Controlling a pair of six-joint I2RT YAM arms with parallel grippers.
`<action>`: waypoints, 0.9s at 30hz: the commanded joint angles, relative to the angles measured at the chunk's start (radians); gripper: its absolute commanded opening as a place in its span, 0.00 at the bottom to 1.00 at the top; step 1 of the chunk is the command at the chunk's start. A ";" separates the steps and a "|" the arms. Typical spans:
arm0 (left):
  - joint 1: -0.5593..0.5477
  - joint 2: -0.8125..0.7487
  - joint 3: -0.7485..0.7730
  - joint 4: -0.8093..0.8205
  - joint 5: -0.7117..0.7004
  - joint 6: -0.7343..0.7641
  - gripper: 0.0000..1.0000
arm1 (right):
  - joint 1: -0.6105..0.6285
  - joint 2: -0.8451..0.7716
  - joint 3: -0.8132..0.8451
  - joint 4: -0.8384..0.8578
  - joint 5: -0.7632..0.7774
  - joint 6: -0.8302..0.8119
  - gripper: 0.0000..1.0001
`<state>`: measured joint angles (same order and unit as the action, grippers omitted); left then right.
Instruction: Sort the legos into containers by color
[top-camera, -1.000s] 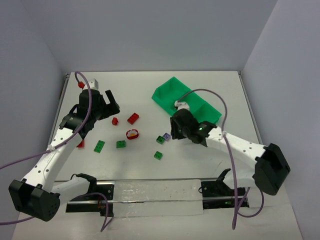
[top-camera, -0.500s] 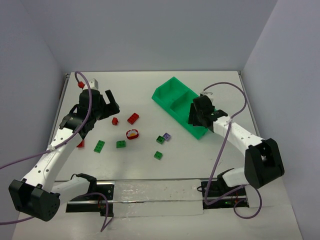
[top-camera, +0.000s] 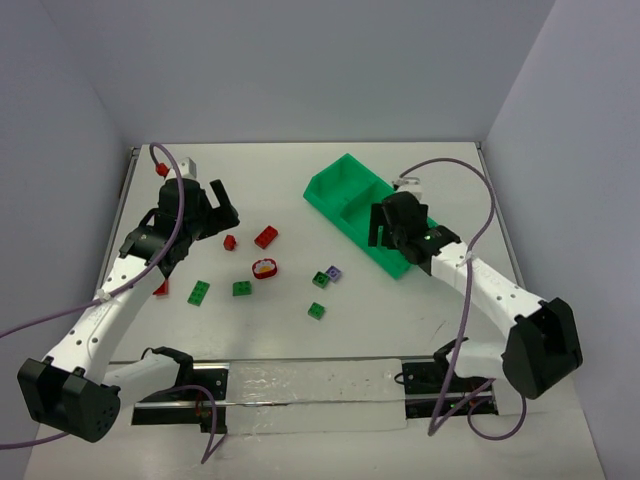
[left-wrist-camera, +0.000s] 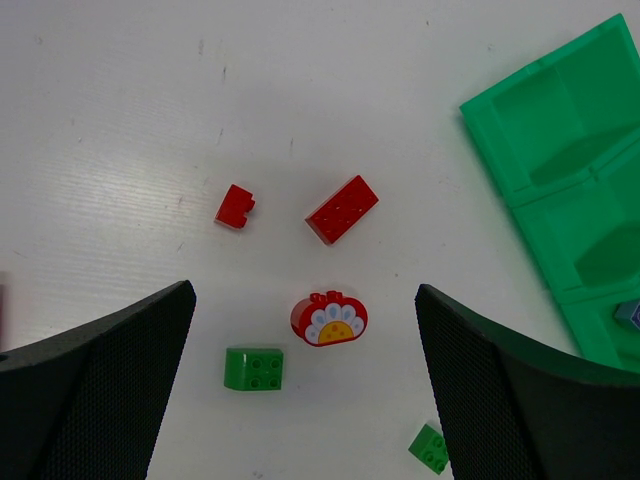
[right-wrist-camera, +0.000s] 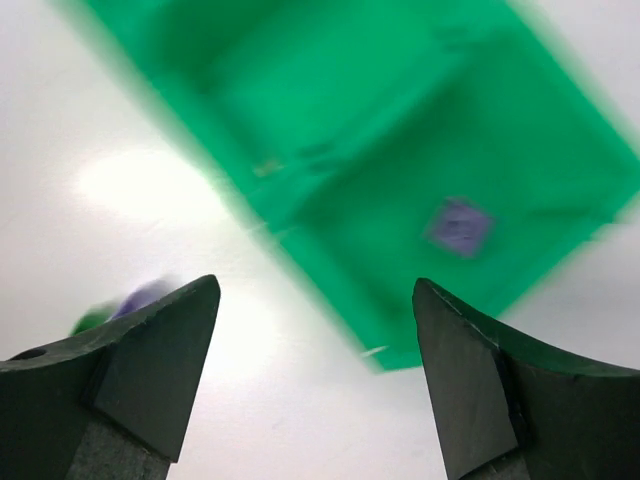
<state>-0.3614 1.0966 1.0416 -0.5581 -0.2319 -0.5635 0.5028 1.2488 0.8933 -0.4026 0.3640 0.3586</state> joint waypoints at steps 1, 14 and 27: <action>-0.010 0.014 0.015 0.013 -0.014 -0.004 0.99 | 0.227 0.014 0.033 0.029 -0.041 -0.095 0.84; -0.027 0.034 0.038 -0.010 -0.041 -0.003 0.99 | 0.305 0.311 0.035 0.116 -0.231 -0.164 0.75; -0.030 0.031 0.032 -0.007 -0.060 -0.003 0.99 | 0.303 0.448 0.108 0.127 -0.208 -0.179 0.63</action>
<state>-0.3851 1.1309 1.0420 -0.5670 -0.2709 -0.5655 0.8009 1.6736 0.9587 -0.3196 0.1423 0.1918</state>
